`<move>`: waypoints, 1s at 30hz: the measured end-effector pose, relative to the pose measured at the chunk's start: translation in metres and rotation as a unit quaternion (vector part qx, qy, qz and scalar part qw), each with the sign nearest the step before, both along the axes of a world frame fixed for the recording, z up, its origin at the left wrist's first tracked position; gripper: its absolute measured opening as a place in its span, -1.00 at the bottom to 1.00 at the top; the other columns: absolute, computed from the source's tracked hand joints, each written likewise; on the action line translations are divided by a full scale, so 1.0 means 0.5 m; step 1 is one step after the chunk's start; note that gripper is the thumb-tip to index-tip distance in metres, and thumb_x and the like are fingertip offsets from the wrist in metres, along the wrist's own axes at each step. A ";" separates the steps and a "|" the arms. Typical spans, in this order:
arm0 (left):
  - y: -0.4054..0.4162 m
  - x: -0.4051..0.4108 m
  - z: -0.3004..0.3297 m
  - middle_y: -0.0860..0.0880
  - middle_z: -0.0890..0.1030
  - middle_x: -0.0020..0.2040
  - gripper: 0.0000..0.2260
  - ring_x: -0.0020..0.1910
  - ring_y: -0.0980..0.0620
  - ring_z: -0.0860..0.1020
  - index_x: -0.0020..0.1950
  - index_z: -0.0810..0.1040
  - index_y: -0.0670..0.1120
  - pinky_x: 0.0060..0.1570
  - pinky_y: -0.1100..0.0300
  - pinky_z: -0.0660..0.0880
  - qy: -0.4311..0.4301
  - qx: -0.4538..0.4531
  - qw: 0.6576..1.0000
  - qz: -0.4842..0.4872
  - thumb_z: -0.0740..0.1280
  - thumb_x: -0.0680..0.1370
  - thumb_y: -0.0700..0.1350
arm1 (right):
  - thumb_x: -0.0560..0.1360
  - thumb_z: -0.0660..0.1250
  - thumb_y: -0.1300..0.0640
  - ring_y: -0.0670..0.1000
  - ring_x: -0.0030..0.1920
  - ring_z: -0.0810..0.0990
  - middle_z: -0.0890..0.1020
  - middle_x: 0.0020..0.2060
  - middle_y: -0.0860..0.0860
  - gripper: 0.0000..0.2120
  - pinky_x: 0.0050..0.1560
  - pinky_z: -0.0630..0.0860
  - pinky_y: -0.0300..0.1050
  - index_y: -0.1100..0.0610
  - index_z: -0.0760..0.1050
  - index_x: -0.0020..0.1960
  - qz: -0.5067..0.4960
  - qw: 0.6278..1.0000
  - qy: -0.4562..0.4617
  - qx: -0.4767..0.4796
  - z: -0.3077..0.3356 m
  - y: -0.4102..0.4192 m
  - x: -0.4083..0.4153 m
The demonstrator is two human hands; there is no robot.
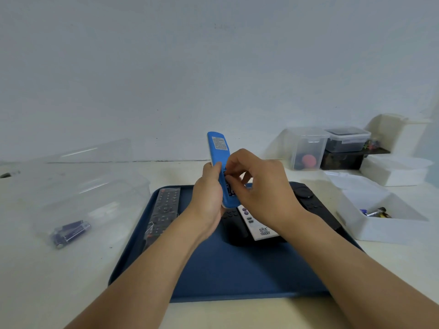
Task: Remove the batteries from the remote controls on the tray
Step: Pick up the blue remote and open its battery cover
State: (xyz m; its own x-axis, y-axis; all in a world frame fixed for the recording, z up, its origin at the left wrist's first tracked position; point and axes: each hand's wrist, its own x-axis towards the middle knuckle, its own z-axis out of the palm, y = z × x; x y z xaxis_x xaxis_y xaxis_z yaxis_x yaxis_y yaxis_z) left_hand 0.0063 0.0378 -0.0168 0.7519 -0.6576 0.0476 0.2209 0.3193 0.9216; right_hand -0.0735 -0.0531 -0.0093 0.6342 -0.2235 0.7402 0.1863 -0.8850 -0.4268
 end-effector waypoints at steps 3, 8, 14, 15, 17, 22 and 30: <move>-0.008 0.000 -0.007 -0.20 0.61 0.24 -0.69 0.01 -0.03 0.68 0.33 0.45 -0.15 0.04 -0.08 0.64 -0.054 0.044 0.997 0.026 0.09 0.72 0.00 | 0.49 0.37 0.34 -0.12 -0.20 0.61 0.67 -0.18 -0.08 -0.82 -0.17 0.51 -0.40 0.11 0.52 -0.01 0.005 1.000 0.002 0.010 -0.001 -0.002 0.000; -0.009 -0.003 -0.005 -0.12 0.70 0.08 -0.66 -0.06 0.00 0.71 0.34 0.51 -0.16 -0.24 0.12 0.60 -0.014 0.030 0.999 0.007 0.12 0.72 0.01 | 0.48 0.27 0.35 -0.06 -0.26 0.59 0.60 -0.26 -0.08 -0.80 -0.19 0.57 -0.04 0.09 0.49 0.00 0.023 0.999 0.003 0.026 -0.003 -0.001 0.008; -0.004 -0.009 0.003 -0.13 0.67 -0.06 -0.70 -0.23 0.00 0.70 0.28 0.54 -0.12 -0.30 0.10 0.60 0.017 -0.005 0.999 -0.028 0.08 0.72 -0.06 | 0.51 0.33 0.32 0.00 -0.19 0.55 0.51 -0.25 0.00 -0.80 -0.25 0.55 -0.18 0.06 0.49 0.03 0.043 0.995 0.009 0.094 0.001 0.001 0.003; -0.003 -0.006 0.003 -0.14 0.67 -0.04 -0.71 -0.20 -0.02 0.69 0.26 0.55 -0.10 -0.24 0.08 0.61 0.026 -0.011 0.999 -0.027 0.08 0.72 -0.07 | 0.51 0.35 0.32 0.01 -0.19 0.57 0.51 -0.25 0.01 -0.80 -0.26 0.55 -0.20 0.07 0.50 0.03 0.047 0.992 0.010 0.116 0.000 0.003 0.004; -0.001 0.002 0.004 -0.16 0.66 -0.01 -0.72 -0.10 -0.07 0.65 0.22 0.57 -0.07 -0.09 0.01 0.59 0.054 -0.025 0.998 -0.032 0.08 0.72 -0.07 | 0.50 0.39 0.35 -0.01 -0.25 0.59 0.52 -0.23 0.00 -0.80 -0.32 0.53 -0.20 0.08 0.53 0.03 0.074 0.965 -0.003 0.252 0.001 0.008 0.010; 0.000 0.018 0.014 -0.16 0.61 -0.11 -0.72 -0.29 -0.03 0.54 0.27 0.52 -0.14 -0.38 0.12 0.56 0.107 -0.046 0.993 -0.027 0.10 0.72 -0.05 | 0.56 0.23 0.46 0.01 -0.22 0.56 0.59 0.02 0.17 -0.75 -0.14 0.56 -0.15 0.23 0.48 0.16 0.171 0.637 -0.081 0.747 0.014 -0.029 0.016; 0.013 0.020 0.021 -0.10 0.68 -0.16 -0.71 -0.33 0.04 0.57 0.20 0.61 -0.17 -0.45 0.23 0.48 0.010 0.027 0.995 -0.099 0.26 0.66 0.00 | 0.51 0.37 -0.18 -0.10 -0.52 0.16 0.39 -0.33 -0.01 -0.64 -0.58 0.15 -0.25 0.14 0.58 -0.04 0.023 0.840 0.092 0.534 0.034 -0.051 0.006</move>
State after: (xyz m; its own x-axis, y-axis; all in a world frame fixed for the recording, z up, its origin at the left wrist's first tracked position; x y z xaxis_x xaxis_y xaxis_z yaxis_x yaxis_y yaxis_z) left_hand 0.0165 0.0445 -0.0065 0.6072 -0.7945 -0.0056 0.2926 0.2170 0.9313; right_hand -0.0702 -0.0788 0.0075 0.7428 -0.6691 0.0221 0.0539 0.0268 -0.9982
